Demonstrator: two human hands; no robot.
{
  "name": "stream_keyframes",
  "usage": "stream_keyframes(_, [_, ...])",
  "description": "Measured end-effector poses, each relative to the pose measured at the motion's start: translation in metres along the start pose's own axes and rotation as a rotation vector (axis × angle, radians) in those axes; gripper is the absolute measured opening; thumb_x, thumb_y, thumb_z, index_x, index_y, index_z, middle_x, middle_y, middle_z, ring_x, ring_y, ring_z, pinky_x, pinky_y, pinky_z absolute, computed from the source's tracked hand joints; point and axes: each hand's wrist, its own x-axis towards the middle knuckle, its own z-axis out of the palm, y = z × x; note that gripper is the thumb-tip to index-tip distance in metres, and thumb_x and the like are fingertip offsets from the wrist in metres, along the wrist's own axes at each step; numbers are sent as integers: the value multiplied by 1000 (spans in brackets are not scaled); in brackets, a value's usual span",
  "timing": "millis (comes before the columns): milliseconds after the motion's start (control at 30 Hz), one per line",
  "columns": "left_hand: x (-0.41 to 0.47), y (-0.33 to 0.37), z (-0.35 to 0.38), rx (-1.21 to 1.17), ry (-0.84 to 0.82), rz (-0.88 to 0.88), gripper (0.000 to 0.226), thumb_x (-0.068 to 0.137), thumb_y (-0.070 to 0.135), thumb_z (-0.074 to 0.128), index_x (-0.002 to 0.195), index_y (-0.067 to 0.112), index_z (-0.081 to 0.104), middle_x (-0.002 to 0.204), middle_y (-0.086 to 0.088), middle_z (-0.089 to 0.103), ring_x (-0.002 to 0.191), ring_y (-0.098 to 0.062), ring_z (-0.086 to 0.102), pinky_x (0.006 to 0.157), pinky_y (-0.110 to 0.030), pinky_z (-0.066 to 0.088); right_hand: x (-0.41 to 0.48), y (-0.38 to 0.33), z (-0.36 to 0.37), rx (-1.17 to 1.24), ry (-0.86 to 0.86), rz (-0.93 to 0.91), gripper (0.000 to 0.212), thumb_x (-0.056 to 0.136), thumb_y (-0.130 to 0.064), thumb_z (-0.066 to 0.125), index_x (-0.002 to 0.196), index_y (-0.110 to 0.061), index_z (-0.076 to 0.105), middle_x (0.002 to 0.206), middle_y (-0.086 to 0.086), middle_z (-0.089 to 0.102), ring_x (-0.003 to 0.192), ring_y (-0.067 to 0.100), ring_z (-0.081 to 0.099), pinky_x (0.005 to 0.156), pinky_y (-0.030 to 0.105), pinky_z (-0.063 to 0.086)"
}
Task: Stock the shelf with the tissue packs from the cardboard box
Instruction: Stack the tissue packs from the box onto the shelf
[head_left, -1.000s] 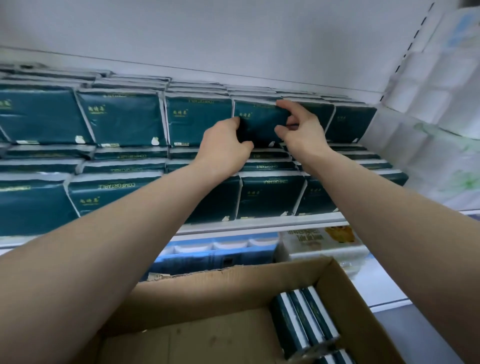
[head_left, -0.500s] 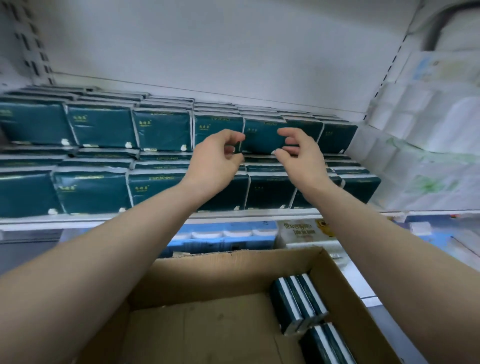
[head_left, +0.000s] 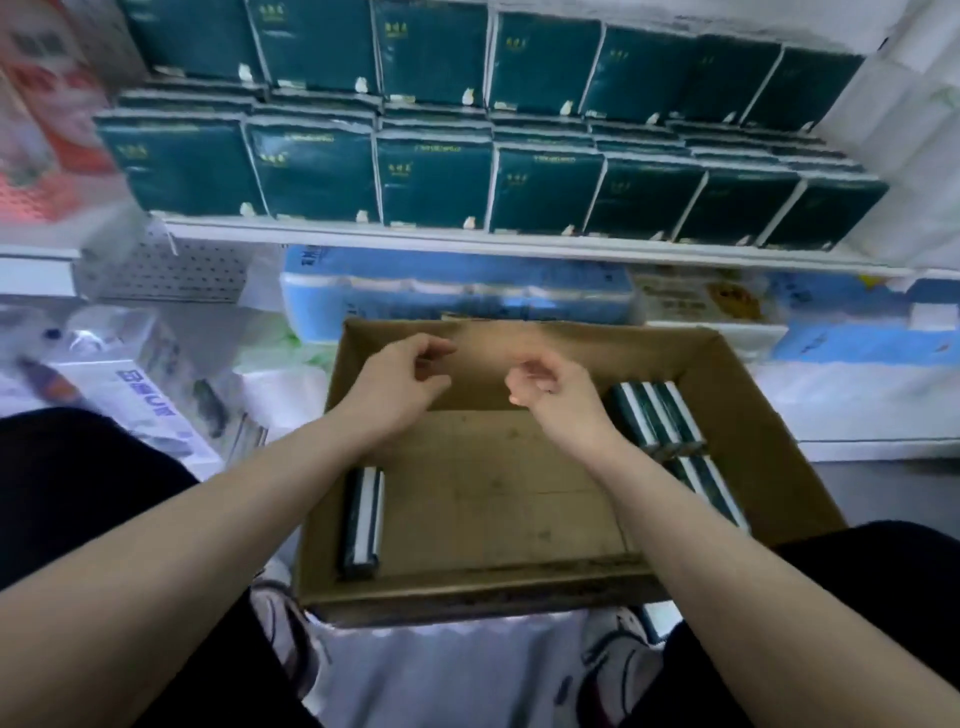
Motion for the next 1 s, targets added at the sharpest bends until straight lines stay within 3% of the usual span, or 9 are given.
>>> stream_keyframes(167, [-15, -30, 11, 296, -276, -94, 49, 90, 7, 59, 137, 19, 50, 138, -4, 53, 126, -18, 49, 98, -19, 35, -17, 8, 33, -41, -232, 245, 33, 96, -21, 63, 128, -23, 58, 108, -2, 67, 97, 13, 67, 98, 35, 54])
stream_keyframes(233, [-17, -36, 17, 467, -443, -108, 58, 88, -3, 49, 141, 19, 45, 143, -8, 48, 129, -25, 47, 100, -25, 39, -23, 12, 44, -85, -315, 328, 33, 97, -23, 62, 129, -25, 57, 116, -2, 64, 100, 12, 65, 97, 32, 52])
stream_keyframes(333, [-22, -41, 22, 668, -603, -101, 63, 89, -9, 42, 142, 24, 46, 140, -10, 50, 124, -28, 51, 89, -27, 44, -28, 25, 59, -122, -370, 388, 30, 97, -22, 61, 127, -24, 58, 116, 2, 63, 101, 15, 64, 93, 29, 52])
stream_keyframes(567, [-23, -55, 26, 893, -867, -114, 44, 93, 0, 43, 131, 17, 57, 129, -11, 56, 112, -31, 57, 89, -33, 45, -34, 48, 76, -191, -451, 432, 16, 94, -24, 63, 108, -28, 59, 106, 5, 64, 106, 27, 64, 102, 43, 51])
stream_keyframes(667, [-19, -68, 29, 1037, -857, -102, 36, 95, 7, 47, 128, 13, 59, 128, -13, 58, 112, -32, 58, 93, -34, 49, -34, 58, 80, -171, -458, 443, 14, 92, -24, 65, 104, -29, 59, 98, 2, 61, 103, 27, 62, 103, 46, 49])
stream_keyframes(800, [-15, -77, 35, 1146, -831, -80, 32, 94, 11, 50, 123, 19, 62, 128, -6, 59, 115, -29, 56, 97, -39, 43, -33, 62, 80, -162, -460, 455, 21, 93, -25, 65, 113, -25, 59, 103, 5, 63, 108, 29, 63, 102, 44, 50])
stream_keyframes(900, [-9, -78, 33, 1032, -816, -65, 36, 92, 12, 56, 127, 20, 59, 127, -6, 58, 114, -29, 57, 93, -37, 47, -31, 65, 78, -162, -457, 470, 28, 93, -24, 65, 120, -21, 60, 111, 9, 64, 109, 27, 62, 103, 44, 49])
stream_keyframes(1000, [-6, -75, 31, 850, -764, -70, 38, 92, 25, 62, 128, 18, 54, 124, -9, 59, 109, -29, 57, 90, -38, 49, -28, 65, 74, -126, -449, 524, 33, 94, -24, 64, 126, -19, 58, 117, 10, 63, 110, 27, 61, 101, 41, 51])
